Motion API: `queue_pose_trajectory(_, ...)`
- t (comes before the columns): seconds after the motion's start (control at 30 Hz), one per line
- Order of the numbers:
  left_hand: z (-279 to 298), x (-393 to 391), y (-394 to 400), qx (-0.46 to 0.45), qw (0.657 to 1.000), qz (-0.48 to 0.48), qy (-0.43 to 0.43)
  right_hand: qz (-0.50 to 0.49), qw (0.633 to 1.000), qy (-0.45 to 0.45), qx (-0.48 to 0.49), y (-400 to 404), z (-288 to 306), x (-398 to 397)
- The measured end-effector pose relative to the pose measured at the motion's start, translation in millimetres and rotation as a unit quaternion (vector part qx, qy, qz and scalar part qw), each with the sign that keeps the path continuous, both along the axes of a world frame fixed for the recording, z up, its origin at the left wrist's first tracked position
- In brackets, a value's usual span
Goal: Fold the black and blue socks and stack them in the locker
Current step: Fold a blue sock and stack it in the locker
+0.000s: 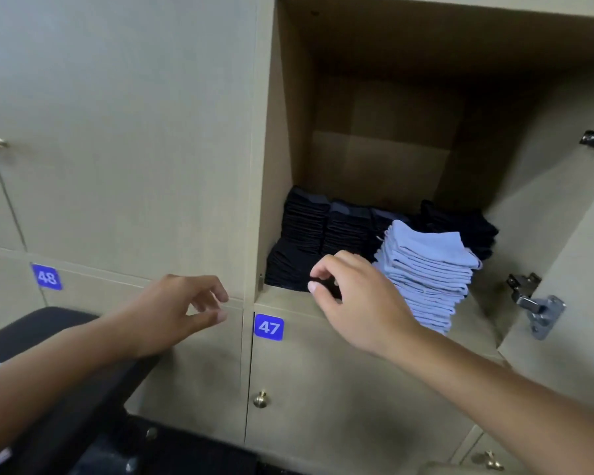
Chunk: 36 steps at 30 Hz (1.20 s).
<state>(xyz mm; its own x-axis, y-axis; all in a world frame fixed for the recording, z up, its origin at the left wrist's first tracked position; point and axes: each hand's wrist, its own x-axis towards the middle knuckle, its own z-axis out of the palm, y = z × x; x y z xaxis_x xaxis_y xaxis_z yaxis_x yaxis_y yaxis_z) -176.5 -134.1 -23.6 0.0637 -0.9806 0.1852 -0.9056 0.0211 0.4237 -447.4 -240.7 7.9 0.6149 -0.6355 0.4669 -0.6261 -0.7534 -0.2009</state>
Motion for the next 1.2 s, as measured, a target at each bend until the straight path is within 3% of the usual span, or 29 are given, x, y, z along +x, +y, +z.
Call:
queue_pose_trajectory(0.13, 1.9, 14.2, 9.8, 0.016, 0.999, 0.034, 0.014, 0.060, 0.995, 0.018, 0.072, 12.2, -17.4, 18.1)
queue_pose_trajectory(0.4, -2.5, 50.2, 31.3, 0.038, 0.989, 0.141, -0.011, 0.166, 0.979, 0.074, 0.090, 37.6, -37.8, 64.4)
queue_pose_trajectory(0.7, -15.7, 104.3, 67.3, 0.071, 0.974, 0.216, 0.011, 0.214, 0.963, 0.114, 0.119, 59.3, -44.9, 98.7)
queue_pose_trajectory(0.8, -23.3, 122.6, 76.4, 0.151, 0.958, 0.242, -0.043, 0.217, 0.961, 0.120, 0.124, 60.3, -46.4, 103.9)
queue_pose_trajectory(0.87, -29.9, 133.1, 80.9, 0.246, 0.931, 0.251, -0.096, 0.213, 0.960, 0.126, 0.128, 60.4, -47.8, 106.1)
queue_pose_trajectory(1.0, -41.9, 143.8, 85.8, 0.383, 0.880, 0.252, -0.124, 0.213, 0.959, 0.128, 0.134, 58.7, -52.0, 107.8)
queue_pose_trajectory(1.2, -49.7, 138.8, 86.6, 0.404, 0.864, 0.255, -0.159, 0.216, 0.958, 0.122, 0.146, 53.4, -58.8, 107.4)
